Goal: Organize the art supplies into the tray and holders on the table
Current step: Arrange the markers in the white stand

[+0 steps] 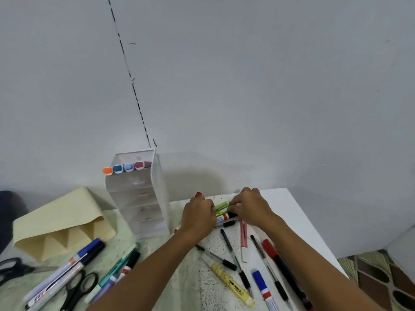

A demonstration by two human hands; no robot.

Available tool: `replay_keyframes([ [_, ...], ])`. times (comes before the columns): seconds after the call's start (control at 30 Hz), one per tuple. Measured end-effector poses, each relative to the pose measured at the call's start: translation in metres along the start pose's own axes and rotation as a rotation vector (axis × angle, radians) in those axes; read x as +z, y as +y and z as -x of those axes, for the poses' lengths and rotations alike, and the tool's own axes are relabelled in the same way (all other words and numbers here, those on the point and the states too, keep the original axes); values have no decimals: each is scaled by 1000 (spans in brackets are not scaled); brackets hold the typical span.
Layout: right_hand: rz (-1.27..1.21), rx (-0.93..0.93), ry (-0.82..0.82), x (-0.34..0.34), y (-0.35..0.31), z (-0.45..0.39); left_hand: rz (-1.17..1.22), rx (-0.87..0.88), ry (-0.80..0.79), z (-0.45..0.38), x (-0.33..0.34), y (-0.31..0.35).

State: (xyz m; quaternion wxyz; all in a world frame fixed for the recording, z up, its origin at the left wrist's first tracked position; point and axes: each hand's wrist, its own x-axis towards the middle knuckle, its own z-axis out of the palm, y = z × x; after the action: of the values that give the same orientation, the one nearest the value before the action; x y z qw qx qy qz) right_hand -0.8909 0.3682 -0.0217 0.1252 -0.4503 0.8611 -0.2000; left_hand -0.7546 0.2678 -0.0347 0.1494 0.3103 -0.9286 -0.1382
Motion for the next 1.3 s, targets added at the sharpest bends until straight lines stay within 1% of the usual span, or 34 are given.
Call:
replay_keyframes([
  [0.13,-48,-40,-54,-4,2,-5,35,-10,-1,-3,-2,-1],
  [0.2,-136,-51,-93,-9,5,-5,117,-20,68,-3,-4,-1],
  [0.23,-216,-48,-104,-13,7,-3,190,-20,117,-3,-5,-1],
  [0.3,-453,-34,-85,-22,10,0,382,-32,202,-3,-9,1],
  [0.37,-717,-15,-22,-31,11,4,536,-51,223,-5,-14,4],
  [0.43,-896,0,30,-38,10,6,616,-42,162,-6,-17,7],
  [0.5,-992,14,68,-42,7,8,740,-57,27,-6,-22,15],
  [0.57,-1032,18,112,-46,3,8,938,-126,-110,-5,-24,21],
  [0.6,-1041,17,130,-47,0,9,1005,-170,-154,-5,-25,24],
  [0.73,-1071,49,171,-46,-9,11,1211,-323,-226,-2,-23,29],
  [0.8,-1015,102,188,-44,-9,14,1277,-358,-245,0,-22,28],
  [0.83,-899,123,188,-43,-7,16,1305,-376,-239,2,-23,27],
  [0.87,-721,138,160,-42,-4,18,1331,-390,-231,3,-23,26],
  [0.97,-160,233,-78,-32,1,29,1355,-431,-223,8,-24,21],
  [1.0,-30,272,-126,-27,0,33,1374,-450,-229,10,-25,20],
  [1.03,39,295,-145,-23,0,35,1405,-467,-237,11,-25,19],
  [1.1,52,312,-152,-17,-2,37,1457,-493,-246,15,-26,19],
  [1.2,4,346,-147,-15,-5,40,1455,-507,-239,22,-29,18],
  [1.23,-20,360,-121,-16,-6,41,1438,-513,-234,25,-30,18],
  [1.3,-139,346,-2,-19,-8,44,1409,-534,-220,30,-32,19],
])
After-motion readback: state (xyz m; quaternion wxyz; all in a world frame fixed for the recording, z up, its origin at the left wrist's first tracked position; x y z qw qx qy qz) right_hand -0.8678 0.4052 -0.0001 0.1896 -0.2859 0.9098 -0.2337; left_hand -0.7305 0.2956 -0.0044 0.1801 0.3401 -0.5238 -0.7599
